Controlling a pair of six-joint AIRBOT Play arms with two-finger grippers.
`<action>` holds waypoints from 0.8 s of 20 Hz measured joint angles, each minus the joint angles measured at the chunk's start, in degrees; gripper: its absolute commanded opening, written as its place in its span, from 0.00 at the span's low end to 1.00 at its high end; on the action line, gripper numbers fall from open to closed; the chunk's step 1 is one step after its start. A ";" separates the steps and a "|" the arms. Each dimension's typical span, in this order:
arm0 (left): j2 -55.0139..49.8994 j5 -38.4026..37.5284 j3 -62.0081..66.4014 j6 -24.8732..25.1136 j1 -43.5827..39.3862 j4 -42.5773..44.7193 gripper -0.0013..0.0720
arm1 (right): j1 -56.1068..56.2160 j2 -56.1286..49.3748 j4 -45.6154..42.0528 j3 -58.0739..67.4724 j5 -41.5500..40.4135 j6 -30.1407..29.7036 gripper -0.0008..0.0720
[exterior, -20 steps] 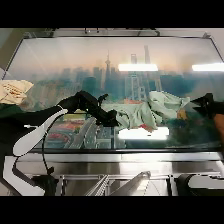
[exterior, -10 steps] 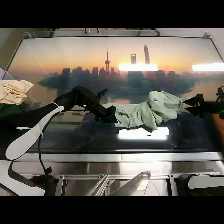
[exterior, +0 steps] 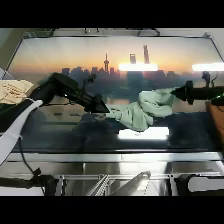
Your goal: Fold the shirts.
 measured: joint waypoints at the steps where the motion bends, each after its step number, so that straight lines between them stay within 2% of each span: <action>1: 3.13 3.89 1.73 2.23 0.87 -2.58 0.05 | 0.13 4.07 4.33 0.42 4.07 -1.05 0.03; 3: 10.56 9.66 8.57 5.97 3.26 -7.63 0.05 | -0.24 13.86 15.50 2.03 8.09 -3.58 0.03; 4: 13.84 10.88 13.42 7.48 5.25 -9.22 0.05 | -1.05 19.06 20.94 3.91 6.71 -5.90 0.03; 6: 19.06 7.08 26.45 8.61 13.14 -7.82 0.05 | -3.13 27.45 24.76 9.27 -4.74 -8.70 0.03; 7: 20.35 3.26 31.89 6.08 18.36 -4.92 0.05 | -4.15 29.94 22.45 12.09 -11.28 -7.13 0.03; 9: 20.87 -1.92 39.17 -1.75 31.12 -0.92 0.05 | -6.54 31.47 11.13 17.05 -18.14 1.99 0.03; 10: 20.41 -1.11 40.19 -4.98 36.96 -1.95 0.04 | -7.30 30.64 5.46 18.49 -16.72 6.84 0.03; 12: 19.04 5.55 37.59 -9.05 44.22 -3.72 0.04 | -7.43 27.61 -3.89 18.58 -8.59 12.15 0.03; 14: 18.84 10.01 29.05 -12.02 46.71 -2.58 0.04 | -5.68 26.23 -11.34 14.75 -1.64 13.81 0.02; 16: 21.55 12.68 19.93 -10.97 45.59 -3.34 0.04 | -3.87 28.48 -15.58 10.62 0.81 13.81 0.03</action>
